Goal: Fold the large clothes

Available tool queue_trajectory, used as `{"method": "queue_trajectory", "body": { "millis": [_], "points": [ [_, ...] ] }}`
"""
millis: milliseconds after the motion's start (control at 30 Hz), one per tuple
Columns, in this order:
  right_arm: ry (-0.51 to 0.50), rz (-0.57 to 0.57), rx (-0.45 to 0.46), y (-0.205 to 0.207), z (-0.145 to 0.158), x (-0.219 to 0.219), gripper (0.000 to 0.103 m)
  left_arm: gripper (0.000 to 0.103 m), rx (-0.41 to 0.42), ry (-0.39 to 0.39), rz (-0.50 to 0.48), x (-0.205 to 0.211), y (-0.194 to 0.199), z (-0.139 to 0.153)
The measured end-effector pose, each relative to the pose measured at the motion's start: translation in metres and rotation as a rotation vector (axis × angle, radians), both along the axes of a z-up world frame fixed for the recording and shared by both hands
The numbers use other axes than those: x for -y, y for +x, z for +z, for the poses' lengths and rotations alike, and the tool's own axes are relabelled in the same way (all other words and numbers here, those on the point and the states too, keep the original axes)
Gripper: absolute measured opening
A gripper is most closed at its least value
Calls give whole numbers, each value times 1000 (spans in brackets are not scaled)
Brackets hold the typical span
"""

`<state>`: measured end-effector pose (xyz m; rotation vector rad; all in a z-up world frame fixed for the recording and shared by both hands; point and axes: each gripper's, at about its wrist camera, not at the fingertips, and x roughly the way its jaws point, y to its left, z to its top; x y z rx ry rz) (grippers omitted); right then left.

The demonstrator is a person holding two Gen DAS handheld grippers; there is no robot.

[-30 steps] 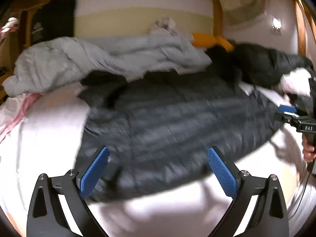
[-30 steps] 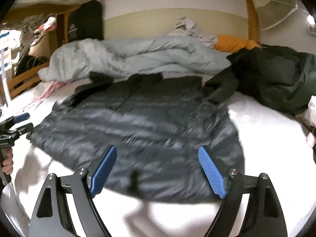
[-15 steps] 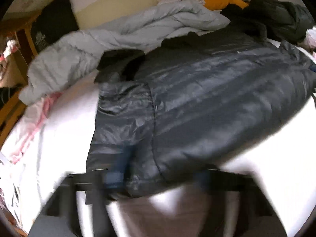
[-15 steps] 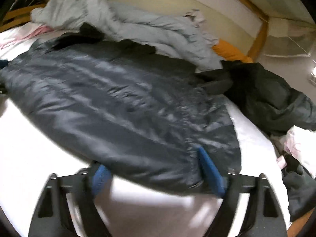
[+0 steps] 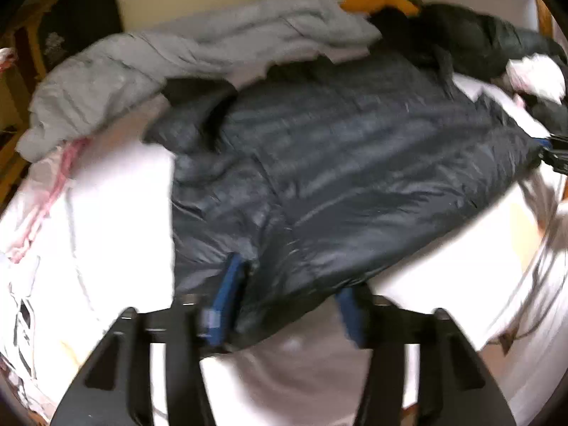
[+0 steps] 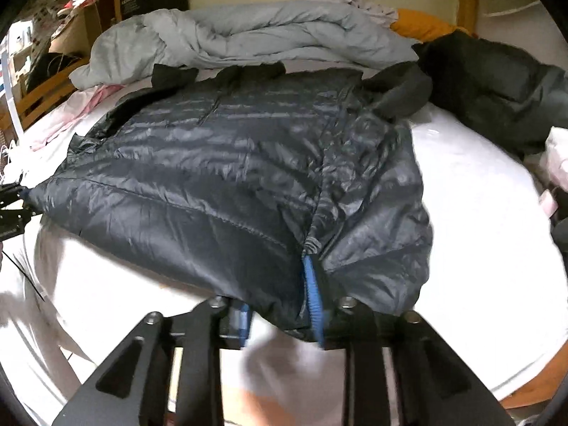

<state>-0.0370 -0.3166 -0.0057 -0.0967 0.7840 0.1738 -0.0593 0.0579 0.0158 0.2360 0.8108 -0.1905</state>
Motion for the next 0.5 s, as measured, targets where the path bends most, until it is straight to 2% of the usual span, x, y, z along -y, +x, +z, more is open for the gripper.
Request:
{"method": "queue_trajectory", "body": {
  "millis": [67,133,233,367,400,467,500],
  "points": [
    [0,-15,64,4,21,4,58,70,52,11,29,-2,12,14],
    [-18,-26,132,18,43,5,65,77,97,1,46,-3,30,28],
    [-54,-31,191,53,64,1,67,85,124,-17,66,-9,70,39],
    [-62,-39,212,107,69,-8,68,91,126,-76,102,-20,130,36],
    [-64,-45,222,125,66,-9,69,91,114,-84,108,-22,145,31],
    [-56,-61,221,147,58,-6,78,91,65,-99,121,-26,170,17],
    [-47,-65,212,158,53,-3,79,91,45,-108,129,-27,179,10]
  ]
}}
